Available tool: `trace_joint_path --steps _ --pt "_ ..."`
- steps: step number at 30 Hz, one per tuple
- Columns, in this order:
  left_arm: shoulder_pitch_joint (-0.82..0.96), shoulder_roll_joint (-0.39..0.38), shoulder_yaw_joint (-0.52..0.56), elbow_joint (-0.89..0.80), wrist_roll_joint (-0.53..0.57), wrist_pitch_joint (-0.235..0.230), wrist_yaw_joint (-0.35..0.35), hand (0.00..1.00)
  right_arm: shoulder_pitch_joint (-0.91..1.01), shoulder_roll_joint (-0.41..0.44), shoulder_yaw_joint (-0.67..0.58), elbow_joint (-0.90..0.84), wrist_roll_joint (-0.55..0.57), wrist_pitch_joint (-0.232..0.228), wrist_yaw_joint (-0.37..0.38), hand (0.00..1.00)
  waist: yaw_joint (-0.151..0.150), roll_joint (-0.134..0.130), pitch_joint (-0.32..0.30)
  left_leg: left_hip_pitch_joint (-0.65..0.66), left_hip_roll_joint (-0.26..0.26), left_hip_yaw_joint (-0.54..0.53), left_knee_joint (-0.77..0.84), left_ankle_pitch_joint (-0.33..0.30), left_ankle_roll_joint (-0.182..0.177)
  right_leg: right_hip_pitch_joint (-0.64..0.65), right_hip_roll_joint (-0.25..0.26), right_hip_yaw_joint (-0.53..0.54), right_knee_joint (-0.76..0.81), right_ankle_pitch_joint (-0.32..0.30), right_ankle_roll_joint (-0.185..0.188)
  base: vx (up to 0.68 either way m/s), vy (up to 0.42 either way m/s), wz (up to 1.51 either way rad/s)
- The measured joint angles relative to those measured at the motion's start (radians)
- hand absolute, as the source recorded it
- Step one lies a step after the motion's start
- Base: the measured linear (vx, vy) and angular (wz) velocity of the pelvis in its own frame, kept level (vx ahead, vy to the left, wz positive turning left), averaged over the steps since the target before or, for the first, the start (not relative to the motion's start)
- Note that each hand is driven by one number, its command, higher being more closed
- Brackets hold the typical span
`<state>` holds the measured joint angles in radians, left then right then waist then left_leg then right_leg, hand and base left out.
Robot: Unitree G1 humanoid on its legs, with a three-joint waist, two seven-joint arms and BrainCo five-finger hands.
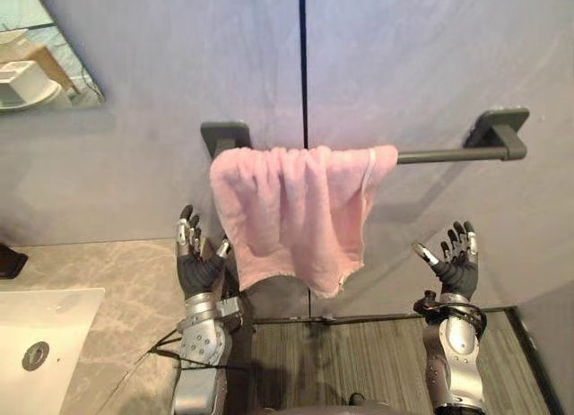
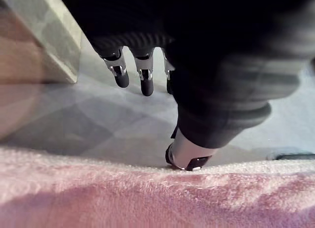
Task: Organize washtable
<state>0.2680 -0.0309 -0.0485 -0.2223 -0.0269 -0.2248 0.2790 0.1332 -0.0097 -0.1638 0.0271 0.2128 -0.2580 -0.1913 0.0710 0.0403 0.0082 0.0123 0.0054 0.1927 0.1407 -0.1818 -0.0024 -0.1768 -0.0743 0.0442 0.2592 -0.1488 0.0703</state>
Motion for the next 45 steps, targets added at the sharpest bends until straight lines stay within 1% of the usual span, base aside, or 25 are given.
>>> trace_joint_path --steps 1,2,4,5,6,7,9,11,14,16,19,22,25,27,29,34,35,37,40,43,45 --pt "0.013 0.0 0.0 0.0 -0.033 0.001 -0.032 0.0 0.017 0.002 -0.001 0.0 0.02 0.001 0.015 0.0 -0.002 0.0 0.0 0.0 0.003 -0.003 -0.01 0.007 -0.011 0.003 0.002 -0.009 -0.008 0.001 -0.002 0.13 -0.097 0.13" --pt "0.029 0.0 -0.004 0.01 -0.084 0.01 -0.076 0.0 0.036 0.002 0.013 0.003 0.034 0.012 0.047 0.0 -0.002 0.0 0.0 0.002 0.007 -0.004 -0.018 0.01 -0.015 0.01 0.006 -0.014 -0.022 0.005 -0.008 0.12 -0.081 0.11" --pt "0.031 0.001 -0.012 0.031 -0.114 0.024 -0.103 0.0 0.043 0.001 0.028 0.013 0.048 0.023 0.066 0.0 -0.003 0.001 -0.001 0.003 0.009 -0.006 -0.02 0.01 -0.015 0.018 0.008 -0.016 -0.039 0.014 -0.008 0.05 -0.013 0.0" --pt "0.033 0.009 -0.042 0.087 -0.157 0.07 -0.145 0.0 0.05 0.0 0.071 0.04 0.064 0.043 0.095 0.0 -0.006 0.0 -0.001 0.003 0.009 -0.01 -0.02 0.011 -0.016 0.037 0.009 -0.016 -0.083 0.038 -0.004 0.05 0.032 -0.07" --pt "0.037 0.008 -0.064 0.102 -0.162 0.089 -0.157 0.0 0.058 0.004 0.094 0.044 0.064 0.05 0.109 0.0 -0.006 0.0 0.0 0.001 0.008 -0.014 -0.02 0.011 -0.016 0.049 0.009 -0.014 -0.113 0.056 -0.003 0.05 0.044 -0.11" --pt "0.038 0.008 -0.072 0.105 -0.162 0.095 -0.168 0.0 0.061 0.004 0.117 0.046 0.064 0.051 0.113 0.0 -0.007 -0.001 0.0 -0.001 0.007 -0.016 -0.02 0.011 -0.015 0.053 0.009 -0.012 -0.13 0.065 -0.001 0.03 0.047 -0.08" --pt "0.038 0.008 -0.077 0.105 -0.162 0.1 -0.176 0.0 0.063 0.004 0.157 0.046 0.064 0.053 0.135 0.0 -0.008 -0.002 0.0 -0.003 0.002 -0.028 -0.02 0.011 -0.015 0.069 0.005 -0.014 -0.165 0.086 0.002 0.02 0.039 0.0" --pt "0.045 0.01 -0.076 0.105 -0.165 0.1 -0.187 0.0 0.063 0.003 0.173 0.046 0.062 0.053 0.146 0.0 -0.008 -0.002 0.0 -0.003 -0.001 -0.04 -0.02 0.012 -0.015 0.08 0.002 -0.019 -0.181 0.093 0.004 0.02 0.032 0.12" --pt "0.08 0.02 -0.075 0.104 -0.222 0.102 -0.217 0.0 0.076 0.002 0.186 0.046 0.052 0.053 0.151 0.0 -0.008 -0.001 0.0 -0.002 -0.003 -0.06 -0.02 0.012 -0.015 0.094 0.0 -0.04 -0.193 0.095 0.004 0.02 0.011 0.2" --pt "0.116 0.028 -0.074 0.089 -0.281 0.105 -0.252 0.0 0.093 0.002 0.196 0.046 0.05 0.053 0.157 0.0 -0.007 -0.001 0.001 0.003 -0.003 -0.069 -0.02 0.012 -0.015 0.106 -0.001 -0.047 -0.199 0.095 0.004 0.04 0.008 0.13" --pt "0.157 0.029 -0.066 0.052 -0.296 0.106 -0.278 0.0 0.107 0.001 0.202 0.046 0.047 0.053 0.174 0.0 -0.006 0.003 0.004 0.008 -0.003 -0.084 -0.02 0.012 -0.015 0.124 -0.001 -0.06 -0.215 0.099 0.001 0.04 0.003 0.12" --pt "0.152 0.024 -0.064 0.02 -0.295 0.105 -0.277 0.0 0.108 0.0 0.204 0.045 0.02 0.052 0.176 0.0 -0.006 0.005 0.012 0.026 -0.003 -0.097 -0.02 0.012 -0.015 0.154 -0.002 -0.072 -0.229 0.1 -0.001 0.02 -0.003 0.11" --pt "0.119 0.022 -0.064 -0.012 -0.292 0.103 -0.271 0.0 0.087 0.0 0.203 0.04 0.02 0.049 0.176 0.0 -0.006 0.006 0.016 0.03 -0.002 -0.107 -0.02 0.012 -0.015 0.16 -0.001 -0.075 -0.23 0.102 -0.003 0.0 -0.007 0.04" --pt "0.084 0.021 -0.065 -0.045 -0.292 0.096 -0.253 0.0 0.073 -0.001 0.203 0.025 0.02 0.049 0.173 0.0 -0.006 0.004 0.023 0.03 -0.002 -0.112 -0.021 0.012 -0.016 0.168 -0.002 -0.08 -0.243 0.111 -0.004 -0.02 -0.003 0.05" --pt "0.065 0.022 -0.067 -0.071 -0.293 0.081 -0.252 0.0 0.059 -0.002 0.203 0.021 0.02 0.048 0.173 0.0 -0.009 0.004 0.024 0.032 -0.003 -0.112 -0.021 0.012 -0.016 0.176 -0.002 -0.081 -0.255 0.118 -0.002 0.0 0.0 0.0" --pt "0.055 0.025 -0.078 -0.095 -0.296 0.068 -0.253 0.0 0.047 -0.004 0.211 -0.012 0.02 0.049 0.169 0.0 -0.016 0.005 0.026 0.035 -0.003 -0.113 -0.021 0.012 -0.016 0.185 -0.002 -0.082 -0.264 0.125 -0.003 0.0 0.0 0.0" --pt "0.055 0.028 -0.079 -0.097 -0.296 0.068 -0.256 0.0 0.039 -0.009 0.223 -0.013 0.02 0.049 0.169 0.0 -0.028 0.005 0.026 0.035 -0.003 -0.113 -0.021 0.012 -0.015 0.185 -0.002 -0.083 -0.265 0.127 -0.003 0.0 0.0 0.0" --pt "0.051 0.039 -0.087 -0.103 -0.295 0.069 -0.261 0.0 0.027 -0.009 0.233 -0.014 0.021 0.049 0.17 0.0 -0.033 0.006 0.026 0.035 -0.002 -0.113 -0.021 0.013 -0.015 0.185 -0.001 -0.082 -0.267 0.131 -0.005 0.0 0.0 0.0" --pt "0.023 0.054 -0.112 -0.105 -0.293 0.075 -0.281 0.0 0.016 -0.009 0.242 -0.015 0.021 0.049 0.173 0.0 -0.031 0.006 0.026 0.034 -0.002 -0.113 -0.023 0.014 -0.015 0.19 0.001 -0.079 -0.285 0.144 -0.004 -0.02 -0.008 -0.02" --pt "0.005 0.054 -0.127 -0.113 -0.281 0.089 -0.282 0.0 -0.001 -0.009 0.249 -0.015 0.024 0.05 0.176 0.0 -0.033 0.007 0.026 0.034 -0.002 -0.113 -0.023 0.014 -0.015 0.19 0.002 -0.074 -0.29 0.151 -0.004 -0.04 -0.011 -0.04" --pt "-0.012 0.056 -0.136 -0.114 -0.272 0.098 -0.295 0.0 -0.016 -0.009 0.261 -0.015 0.036 0.05 0.176 0.0 -0.033 0.007 0.026 0.035 -0.003 -0.113 -0.032 0.025 -0.013 0.191 0.001 -0.074 -0.299 0.163 -0.005 -0.04 -0.018 -0.01"
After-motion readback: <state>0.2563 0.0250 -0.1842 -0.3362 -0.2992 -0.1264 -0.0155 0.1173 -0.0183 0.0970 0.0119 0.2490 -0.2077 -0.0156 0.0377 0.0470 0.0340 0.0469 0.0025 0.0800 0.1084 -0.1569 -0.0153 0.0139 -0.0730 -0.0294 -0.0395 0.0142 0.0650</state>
